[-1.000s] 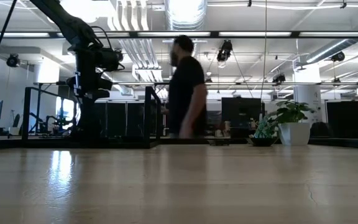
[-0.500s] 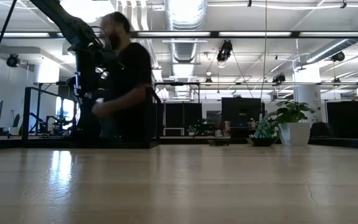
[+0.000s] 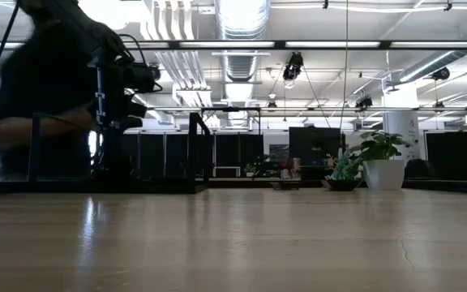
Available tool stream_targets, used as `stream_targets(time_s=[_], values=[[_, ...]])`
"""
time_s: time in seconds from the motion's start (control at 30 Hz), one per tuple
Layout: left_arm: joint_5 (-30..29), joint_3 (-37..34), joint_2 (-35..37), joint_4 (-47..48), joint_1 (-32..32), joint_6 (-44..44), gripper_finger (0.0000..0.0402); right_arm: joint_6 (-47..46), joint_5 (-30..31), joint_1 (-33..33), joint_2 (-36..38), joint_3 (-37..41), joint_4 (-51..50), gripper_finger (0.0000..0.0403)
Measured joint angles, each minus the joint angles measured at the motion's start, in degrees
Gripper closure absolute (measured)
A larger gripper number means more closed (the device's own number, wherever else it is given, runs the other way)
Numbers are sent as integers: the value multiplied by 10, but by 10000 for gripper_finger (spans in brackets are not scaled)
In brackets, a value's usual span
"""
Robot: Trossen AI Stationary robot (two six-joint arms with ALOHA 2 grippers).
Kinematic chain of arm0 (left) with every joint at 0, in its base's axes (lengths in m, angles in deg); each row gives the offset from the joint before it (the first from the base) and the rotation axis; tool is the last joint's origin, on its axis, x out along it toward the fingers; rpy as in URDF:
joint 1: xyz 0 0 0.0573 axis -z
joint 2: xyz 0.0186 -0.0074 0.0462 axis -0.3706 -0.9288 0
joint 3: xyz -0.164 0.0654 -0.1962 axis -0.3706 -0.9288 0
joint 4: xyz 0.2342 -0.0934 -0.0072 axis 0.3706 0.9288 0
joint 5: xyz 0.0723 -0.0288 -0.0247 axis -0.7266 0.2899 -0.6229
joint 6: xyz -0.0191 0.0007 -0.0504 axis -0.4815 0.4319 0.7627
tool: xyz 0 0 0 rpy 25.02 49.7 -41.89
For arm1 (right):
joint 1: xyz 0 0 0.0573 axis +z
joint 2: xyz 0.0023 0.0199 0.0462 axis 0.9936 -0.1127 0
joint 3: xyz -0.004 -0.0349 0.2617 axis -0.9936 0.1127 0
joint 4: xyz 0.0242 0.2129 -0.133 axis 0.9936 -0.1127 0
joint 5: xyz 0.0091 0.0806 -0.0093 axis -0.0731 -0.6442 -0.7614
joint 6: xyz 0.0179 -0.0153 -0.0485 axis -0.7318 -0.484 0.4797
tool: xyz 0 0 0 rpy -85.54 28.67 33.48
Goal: Pick & Place Mini shaped plates
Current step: Stack the black distorted square plate on top of the black distorted square plates on the shelf
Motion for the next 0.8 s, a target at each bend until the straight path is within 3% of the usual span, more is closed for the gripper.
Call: stream_targets(time_s=[0.8], values=[[-1, 0, 0, 1, 0, 14, 383, -5, 0, 0, 0, 0, 3, 317]])
